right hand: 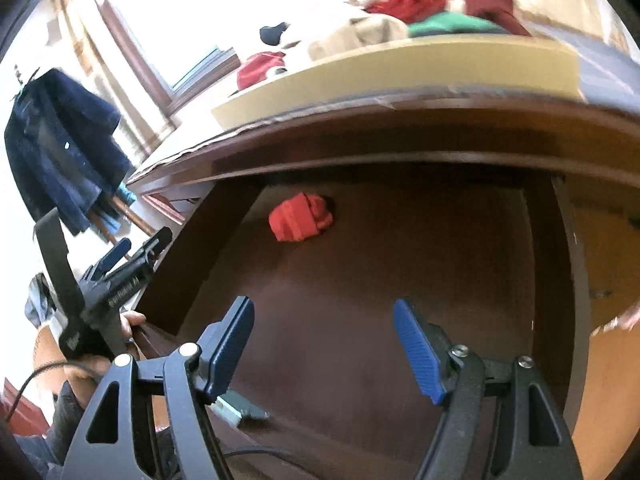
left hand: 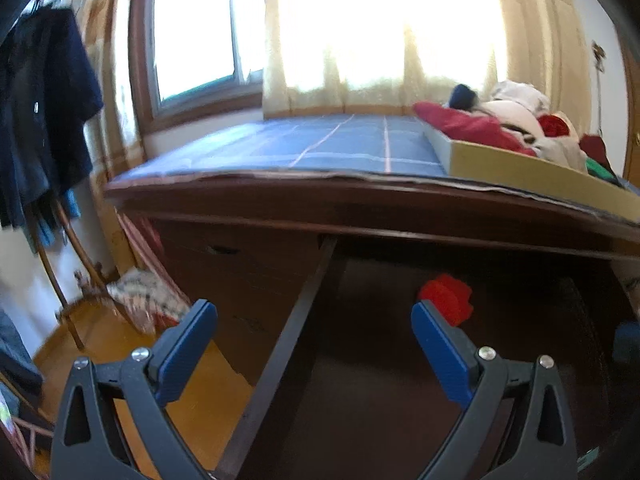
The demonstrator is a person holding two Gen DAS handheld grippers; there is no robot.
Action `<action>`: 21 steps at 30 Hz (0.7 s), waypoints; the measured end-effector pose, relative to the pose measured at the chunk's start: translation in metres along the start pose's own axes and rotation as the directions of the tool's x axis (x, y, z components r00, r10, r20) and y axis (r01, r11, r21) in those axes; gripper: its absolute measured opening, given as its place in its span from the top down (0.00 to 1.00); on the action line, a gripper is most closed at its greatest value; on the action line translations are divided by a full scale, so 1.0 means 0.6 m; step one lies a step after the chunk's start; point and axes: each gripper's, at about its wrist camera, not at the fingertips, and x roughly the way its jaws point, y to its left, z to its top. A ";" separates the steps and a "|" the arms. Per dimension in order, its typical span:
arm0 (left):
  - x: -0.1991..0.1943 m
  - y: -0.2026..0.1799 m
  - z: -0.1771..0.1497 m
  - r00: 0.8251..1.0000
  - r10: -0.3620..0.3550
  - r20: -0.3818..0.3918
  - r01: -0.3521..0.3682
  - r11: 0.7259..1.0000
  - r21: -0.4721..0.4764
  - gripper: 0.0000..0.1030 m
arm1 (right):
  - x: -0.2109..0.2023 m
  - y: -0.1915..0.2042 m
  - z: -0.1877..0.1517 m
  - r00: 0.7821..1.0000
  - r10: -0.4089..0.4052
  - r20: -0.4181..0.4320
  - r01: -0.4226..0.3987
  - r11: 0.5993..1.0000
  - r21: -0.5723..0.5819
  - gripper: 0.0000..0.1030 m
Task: Take underwear out of drawer
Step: 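Lower the right tool into the drawer toward the red sock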
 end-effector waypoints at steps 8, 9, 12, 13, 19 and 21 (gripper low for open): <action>-0.008 -0.014 -0.005 0.998 0.041 0.045 -0.044 0.997 0.059 0.01 | 0.095 0.047 0.072 0.978 0.034 -0.204 -0.076 0.977 -0.201 0.28; -0.008 -0.015 -0.004 0.998 0.048 0.050 -0.051 0.997 0.061 0.01 | 0.103 0.053 0.075 0.974 0.035 -0.222 -0.085 0.972 -0.221 0.28; -0.008 -0.011 -0.003 0.997 0.051 0.049 -0.053 0.998 0.042 0.01 | 0.148 0.080 0.088 0.949 0.038 -0.314 -0.137 0.944 -0.299 0.28; -0.007 -0.008 -0.003 0.998 0.045 0.048 -0.047 0.998 0.035 0.01 | 0.160 0.086 0.091 0.946 0.033 -0.324 -0.141 0.938 -0.318 0.28; -0.011 -0.012 -0.006 0.997 0.050 0.065 -0.053 0.998 0.044 0.01 | 0.236 0.113 0.092 0.955 -0.037 -0.295 -0.097 0.899 -0.427 0.28; -0.012 -0.010 -0.007 0.996 0.049 0.069 -0.051 0.998 0.034 0.01 | 0.251 0.116 0.093 0.970 -0.040 -0.238 -0.068 0.901 -0.429 0.28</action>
